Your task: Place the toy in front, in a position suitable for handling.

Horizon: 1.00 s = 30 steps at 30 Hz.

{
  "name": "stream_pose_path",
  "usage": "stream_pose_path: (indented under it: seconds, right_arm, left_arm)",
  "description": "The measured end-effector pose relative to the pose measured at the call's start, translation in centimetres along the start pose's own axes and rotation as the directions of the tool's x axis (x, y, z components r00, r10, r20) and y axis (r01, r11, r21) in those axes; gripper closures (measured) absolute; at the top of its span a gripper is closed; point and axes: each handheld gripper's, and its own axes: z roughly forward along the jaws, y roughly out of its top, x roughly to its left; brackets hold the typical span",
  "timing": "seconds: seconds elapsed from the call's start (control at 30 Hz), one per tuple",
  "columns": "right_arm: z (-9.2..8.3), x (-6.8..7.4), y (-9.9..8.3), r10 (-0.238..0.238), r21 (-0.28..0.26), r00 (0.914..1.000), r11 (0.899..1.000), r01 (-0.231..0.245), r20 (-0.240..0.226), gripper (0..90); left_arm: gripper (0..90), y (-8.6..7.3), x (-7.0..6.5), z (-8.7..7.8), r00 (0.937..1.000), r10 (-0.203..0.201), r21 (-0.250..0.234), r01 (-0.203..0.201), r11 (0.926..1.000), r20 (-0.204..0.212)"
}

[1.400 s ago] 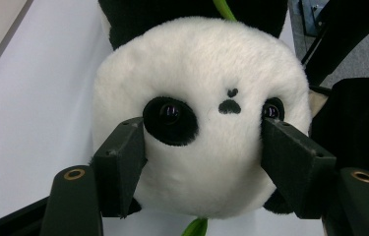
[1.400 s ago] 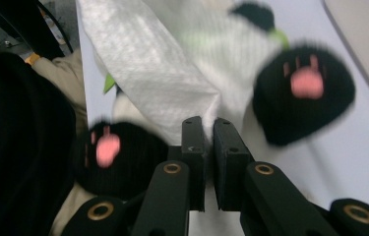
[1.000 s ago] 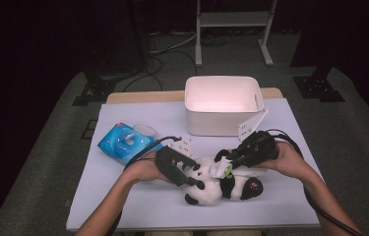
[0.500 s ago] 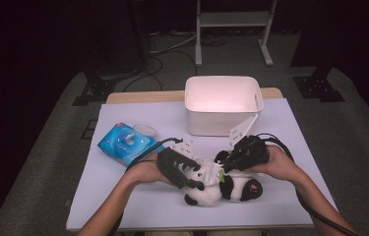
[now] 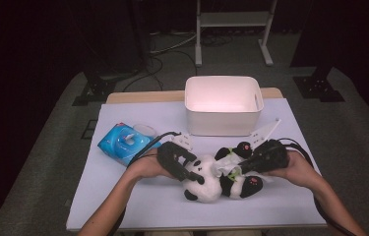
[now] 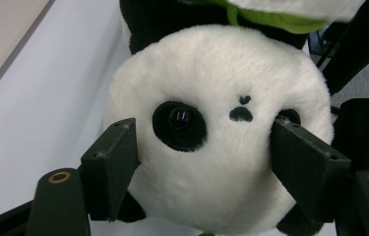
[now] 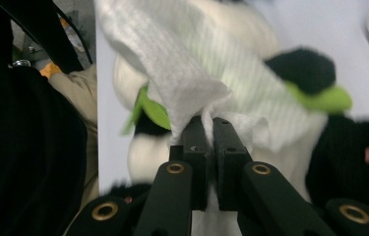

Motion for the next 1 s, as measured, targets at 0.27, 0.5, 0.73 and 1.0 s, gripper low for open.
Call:
stream_pose_path:
  seconds: [0.27,0.5,0.73,1.0]
  right_arm:
    - [-1.7,-0.8,-2.7,0.067,0.005,0.9968,0.998,-0.068,0.043,85.7]
    - [-2.7,-1.3,-4.7,0.115,0.045,0.99,0.992,-0.119,0.082,85.6]
    - [-4.1,-1.7,-6.2,0.164,0.055,0.9776,0.983,-0.172,0.132,85.5]
    - [-4.6,-1.8,-6.0,0.15,0.057,0.9752,0.985,-0.161,0.163,85.2]
  left_arm:
    - [25.1,0.0,-0.1,0.1,1.0,0.001,0.009,-0.001,1.0,0.001]
    - [24.8,0.1,-0.2,0.2,1.0,0.004,0.013,-0.004,0.9999,0.0]
    - [24.7,0.1,-0.3,0.2,1.0,0.006,0.014,-0.006,0.9999,0.001]
    - [23.6,0.1,-0.3,0.2,0.9999,0.011,0.021,-0.011,0.9997,0.001]
